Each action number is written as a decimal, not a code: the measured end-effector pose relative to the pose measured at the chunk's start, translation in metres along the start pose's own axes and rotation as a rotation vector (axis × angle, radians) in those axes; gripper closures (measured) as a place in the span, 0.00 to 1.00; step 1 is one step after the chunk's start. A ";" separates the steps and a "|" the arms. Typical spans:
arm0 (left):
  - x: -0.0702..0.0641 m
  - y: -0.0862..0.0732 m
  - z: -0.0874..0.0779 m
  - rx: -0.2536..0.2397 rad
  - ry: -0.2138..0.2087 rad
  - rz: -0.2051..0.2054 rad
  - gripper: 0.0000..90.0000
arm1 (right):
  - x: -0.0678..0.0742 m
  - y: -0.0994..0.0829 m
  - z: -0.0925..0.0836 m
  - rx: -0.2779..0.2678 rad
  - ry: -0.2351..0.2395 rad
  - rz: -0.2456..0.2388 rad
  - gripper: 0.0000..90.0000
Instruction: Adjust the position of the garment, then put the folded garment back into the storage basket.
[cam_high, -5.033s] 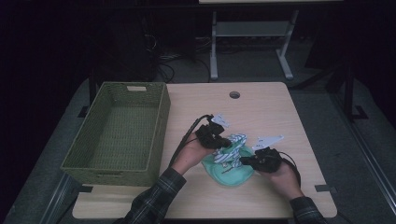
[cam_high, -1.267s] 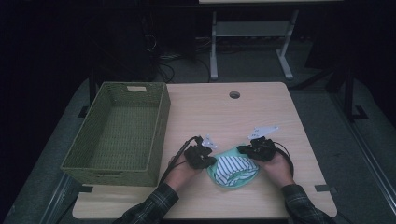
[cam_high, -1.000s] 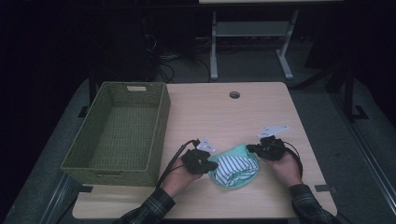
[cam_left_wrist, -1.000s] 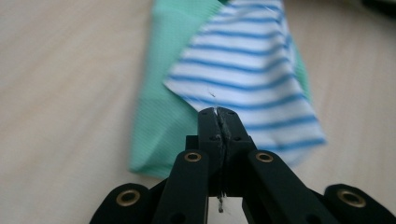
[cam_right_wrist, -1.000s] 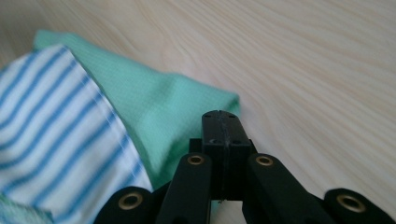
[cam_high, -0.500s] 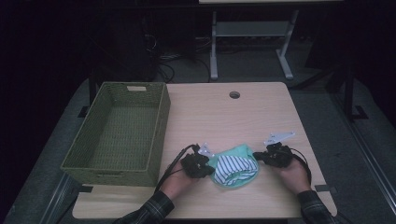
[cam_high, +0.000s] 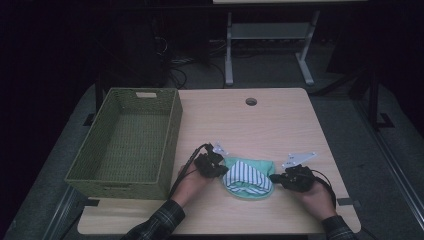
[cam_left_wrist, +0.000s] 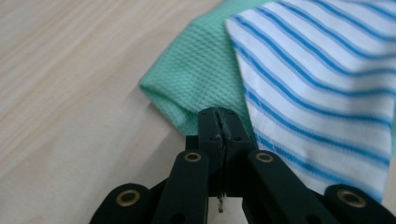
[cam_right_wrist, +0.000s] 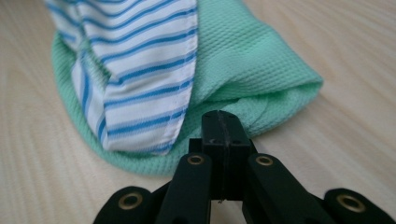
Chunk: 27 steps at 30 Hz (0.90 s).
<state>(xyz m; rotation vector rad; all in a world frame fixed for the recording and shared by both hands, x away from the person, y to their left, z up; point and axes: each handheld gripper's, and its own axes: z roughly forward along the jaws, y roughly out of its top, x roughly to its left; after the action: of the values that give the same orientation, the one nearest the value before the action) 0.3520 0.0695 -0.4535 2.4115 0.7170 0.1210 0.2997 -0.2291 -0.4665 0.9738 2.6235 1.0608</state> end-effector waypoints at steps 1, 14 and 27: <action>0.002 0.001 0.000 -0.002 -0.001 -0.008 0.99 | 0.002 -0.001 0.000 0.002 0.008 0.000 1.00; 0.014 0.011 -0.006 -0.055 -0.019 -0.037 0.99 | 0.006 0.001 -0.011 -0.044 0.006 -0.009 1.00; -0.024 -0.020 -0.043 -0.069 -0.094 0.012 0.99 | -0.030 0.020 -0.002 -0.089 -0.053 0.035 1.00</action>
<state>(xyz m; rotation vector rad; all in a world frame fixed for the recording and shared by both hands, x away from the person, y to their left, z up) 0.3114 0.0926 -0.4286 2.3396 0.6455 0.0355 0.3326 -0.2383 -0.4542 1.0178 2.5031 1.1322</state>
